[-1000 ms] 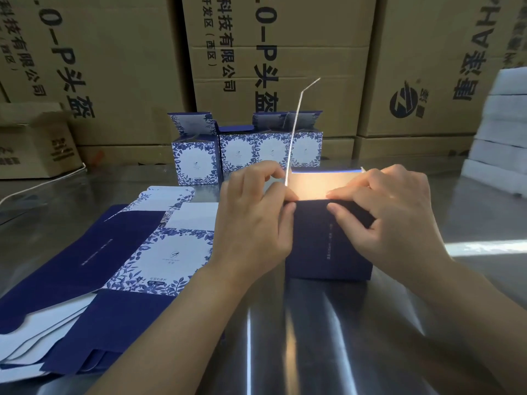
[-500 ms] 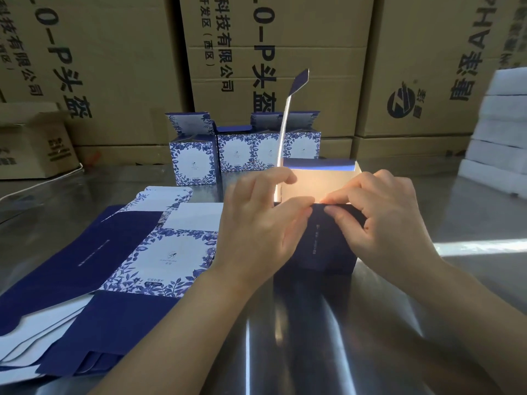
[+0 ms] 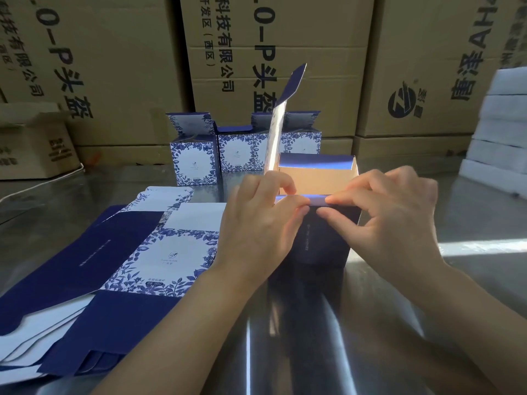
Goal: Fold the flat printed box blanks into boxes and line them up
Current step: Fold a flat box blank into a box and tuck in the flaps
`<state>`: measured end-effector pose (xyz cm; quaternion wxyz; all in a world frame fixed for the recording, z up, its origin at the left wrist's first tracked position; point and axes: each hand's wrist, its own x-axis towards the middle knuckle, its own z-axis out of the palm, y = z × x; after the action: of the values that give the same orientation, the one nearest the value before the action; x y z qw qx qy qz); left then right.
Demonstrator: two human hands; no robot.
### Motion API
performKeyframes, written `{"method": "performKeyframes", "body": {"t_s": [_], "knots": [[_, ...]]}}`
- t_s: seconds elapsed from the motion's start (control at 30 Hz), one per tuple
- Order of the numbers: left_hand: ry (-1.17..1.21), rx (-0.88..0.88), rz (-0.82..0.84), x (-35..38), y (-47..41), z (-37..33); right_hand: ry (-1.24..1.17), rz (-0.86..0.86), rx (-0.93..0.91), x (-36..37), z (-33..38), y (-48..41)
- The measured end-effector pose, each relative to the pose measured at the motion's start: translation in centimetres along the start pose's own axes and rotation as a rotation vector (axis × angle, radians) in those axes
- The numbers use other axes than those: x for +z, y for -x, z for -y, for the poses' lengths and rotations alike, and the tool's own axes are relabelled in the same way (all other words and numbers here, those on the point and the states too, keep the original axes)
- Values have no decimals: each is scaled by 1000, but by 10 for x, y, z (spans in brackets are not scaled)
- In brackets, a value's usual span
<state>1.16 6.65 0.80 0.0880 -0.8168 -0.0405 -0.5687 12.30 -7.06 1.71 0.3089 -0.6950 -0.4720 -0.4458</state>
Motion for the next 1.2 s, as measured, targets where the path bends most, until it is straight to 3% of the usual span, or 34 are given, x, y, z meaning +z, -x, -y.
{"method": "performKeyframes", "body": {"t_s": [0.93,1.2], "knots": [[1,-56,69,0,2,7,-109,112,-24,1,-2,-3],[-4,-86,84,1,3,12,-85,161,50,-3,-10,-5]]}}
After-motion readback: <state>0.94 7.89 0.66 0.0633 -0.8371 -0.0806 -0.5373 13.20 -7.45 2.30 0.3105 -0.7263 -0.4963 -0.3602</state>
